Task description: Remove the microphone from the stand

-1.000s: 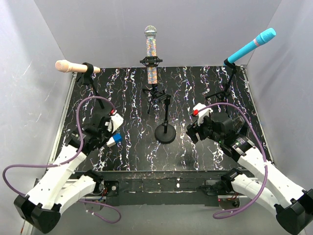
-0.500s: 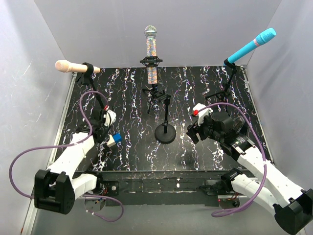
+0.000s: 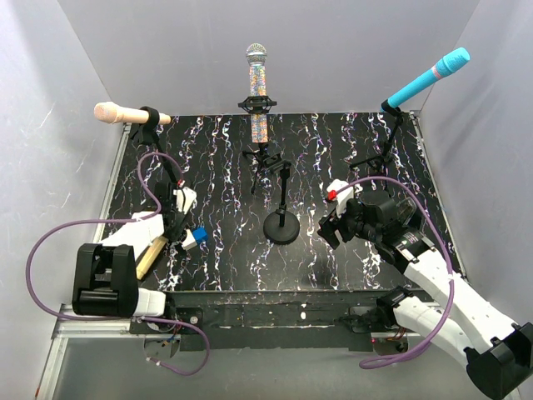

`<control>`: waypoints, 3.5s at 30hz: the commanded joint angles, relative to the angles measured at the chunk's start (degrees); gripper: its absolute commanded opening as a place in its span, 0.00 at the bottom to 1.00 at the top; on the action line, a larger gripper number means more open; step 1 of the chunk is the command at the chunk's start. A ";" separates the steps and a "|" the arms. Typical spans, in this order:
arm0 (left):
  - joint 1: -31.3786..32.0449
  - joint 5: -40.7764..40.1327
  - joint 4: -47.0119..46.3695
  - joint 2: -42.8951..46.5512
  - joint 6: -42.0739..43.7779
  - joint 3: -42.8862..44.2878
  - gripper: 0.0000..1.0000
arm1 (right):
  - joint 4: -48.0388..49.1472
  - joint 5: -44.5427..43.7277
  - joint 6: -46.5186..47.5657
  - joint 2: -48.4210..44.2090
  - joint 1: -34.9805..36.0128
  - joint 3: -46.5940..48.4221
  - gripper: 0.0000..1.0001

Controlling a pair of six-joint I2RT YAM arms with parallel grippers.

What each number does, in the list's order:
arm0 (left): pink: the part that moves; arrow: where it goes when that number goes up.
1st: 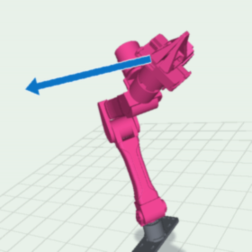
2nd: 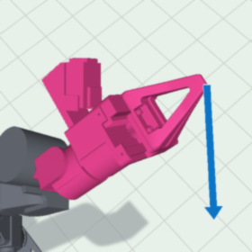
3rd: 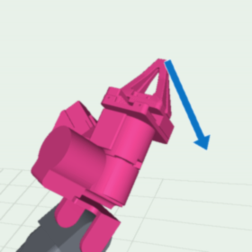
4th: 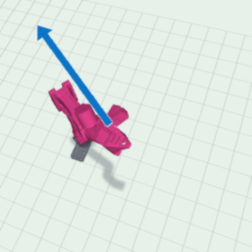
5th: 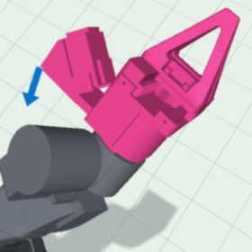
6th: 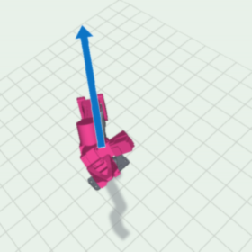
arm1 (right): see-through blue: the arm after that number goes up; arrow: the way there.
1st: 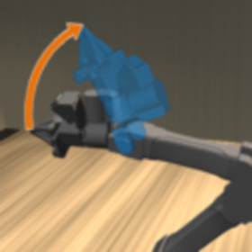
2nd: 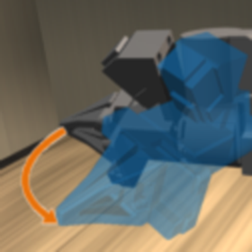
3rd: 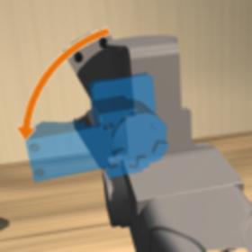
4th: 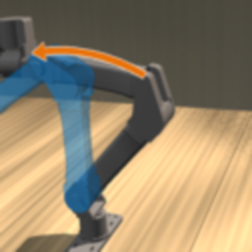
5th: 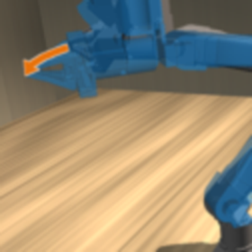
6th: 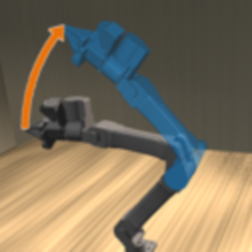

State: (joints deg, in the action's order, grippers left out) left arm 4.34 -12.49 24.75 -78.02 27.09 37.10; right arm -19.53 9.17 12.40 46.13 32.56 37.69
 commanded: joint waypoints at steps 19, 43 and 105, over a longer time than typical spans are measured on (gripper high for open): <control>-1.88 31.18 19.88 33.17 15.26 6.31 0.77 | -8.07 11.38 -1.15 2.91 -0.83 13.18 0.83; 0.76 59.77 9.97 16.85 2.00 30.30 0.74 | 18.91 13.95 -4.23 22.16 4.18 27.43 0.77; 25.28 64.53 23.09 -2.85 18.64 55.19 0.37 | -6.82 44.79 5.79 35.88 -0.90 44.49 0.74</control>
State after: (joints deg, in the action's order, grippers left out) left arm 29.63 54.50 60.23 -85.38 55.05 96.60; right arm -23.31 54.08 21.78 86.17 34.61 82.56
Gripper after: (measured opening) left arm 0.490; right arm 0.706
